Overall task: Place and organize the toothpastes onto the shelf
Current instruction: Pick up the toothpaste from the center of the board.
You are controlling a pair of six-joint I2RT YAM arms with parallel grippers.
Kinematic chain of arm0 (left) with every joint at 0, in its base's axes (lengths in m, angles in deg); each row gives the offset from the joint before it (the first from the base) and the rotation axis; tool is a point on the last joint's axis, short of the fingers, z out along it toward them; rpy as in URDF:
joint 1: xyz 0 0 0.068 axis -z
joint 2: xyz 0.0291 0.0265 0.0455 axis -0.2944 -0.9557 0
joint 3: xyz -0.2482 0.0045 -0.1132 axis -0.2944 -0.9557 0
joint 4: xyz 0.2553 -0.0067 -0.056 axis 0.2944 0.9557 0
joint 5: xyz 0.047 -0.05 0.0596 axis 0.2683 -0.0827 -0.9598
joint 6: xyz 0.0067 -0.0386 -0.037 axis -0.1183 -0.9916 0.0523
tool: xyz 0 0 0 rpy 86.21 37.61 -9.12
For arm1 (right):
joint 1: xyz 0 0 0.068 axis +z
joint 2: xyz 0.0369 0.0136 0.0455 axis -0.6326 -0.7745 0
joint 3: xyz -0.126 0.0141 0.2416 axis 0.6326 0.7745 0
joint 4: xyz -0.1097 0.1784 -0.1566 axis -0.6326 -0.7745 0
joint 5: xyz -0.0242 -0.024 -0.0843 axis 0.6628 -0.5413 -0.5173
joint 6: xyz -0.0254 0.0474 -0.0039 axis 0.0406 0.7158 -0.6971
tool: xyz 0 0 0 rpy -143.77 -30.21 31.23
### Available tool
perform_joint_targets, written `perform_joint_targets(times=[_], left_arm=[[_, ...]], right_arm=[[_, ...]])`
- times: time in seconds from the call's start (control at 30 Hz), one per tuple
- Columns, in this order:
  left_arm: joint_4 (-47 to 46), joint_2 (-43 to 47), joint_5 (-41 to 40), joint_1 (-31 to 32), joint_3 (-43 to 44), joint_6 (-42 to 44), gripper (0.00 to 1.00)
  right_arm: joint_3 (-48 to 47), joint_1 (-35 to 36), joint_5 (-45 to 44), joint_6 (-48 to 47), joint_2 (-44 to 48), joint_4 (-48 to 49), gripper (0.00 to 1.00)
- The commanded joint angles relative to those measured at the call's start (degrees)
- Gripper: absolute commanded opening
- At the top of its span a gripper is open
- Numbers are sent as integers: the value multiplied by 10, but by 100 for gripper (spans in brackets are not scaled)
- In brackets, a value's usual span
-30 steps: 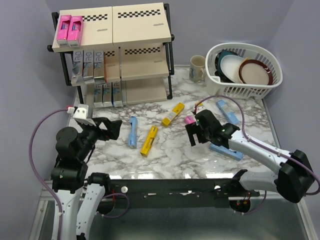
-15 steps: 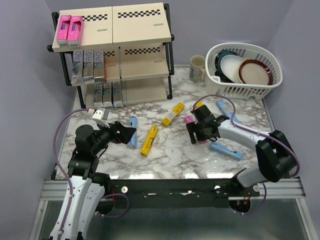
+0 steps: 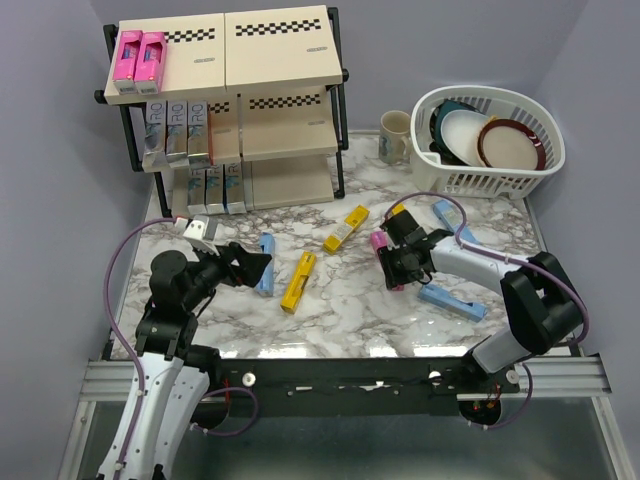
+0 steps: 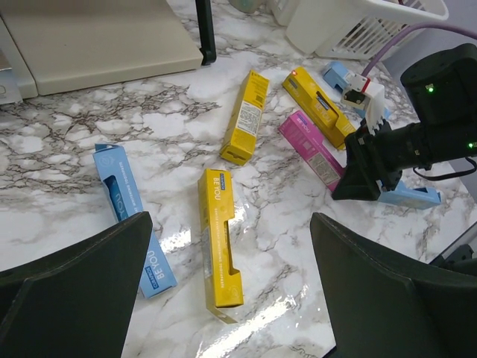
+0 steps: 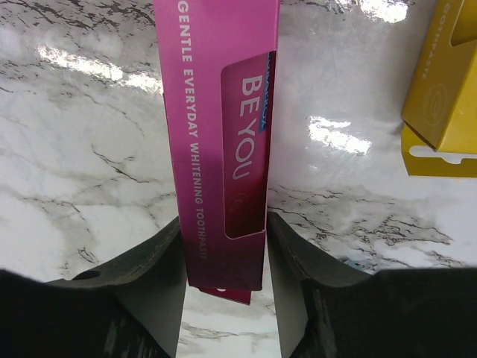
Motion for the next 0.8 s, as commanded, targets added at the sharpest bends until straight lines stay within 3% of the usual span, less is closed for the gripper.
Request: perform_joint_targets(times=[0.0, 0.23, 0.53, 0.77], left_arm=[[2, 1, -20, 3, 6, 9, 99], [4, -6, -17, 3, 7, 8, 99], [-5, -26, 22, 4, 9, -18, 99], [-1, -94, 113, 10, 66, -64, 99]], right_arm=[[0, 0, 15, 27, -24, -15, 50], [9, 3, -18, 30, 36, -21, 43], [3, 34, 46, -13, 168, -41, 39], [-61, 136, -86, -111, 226, -107, 42]])
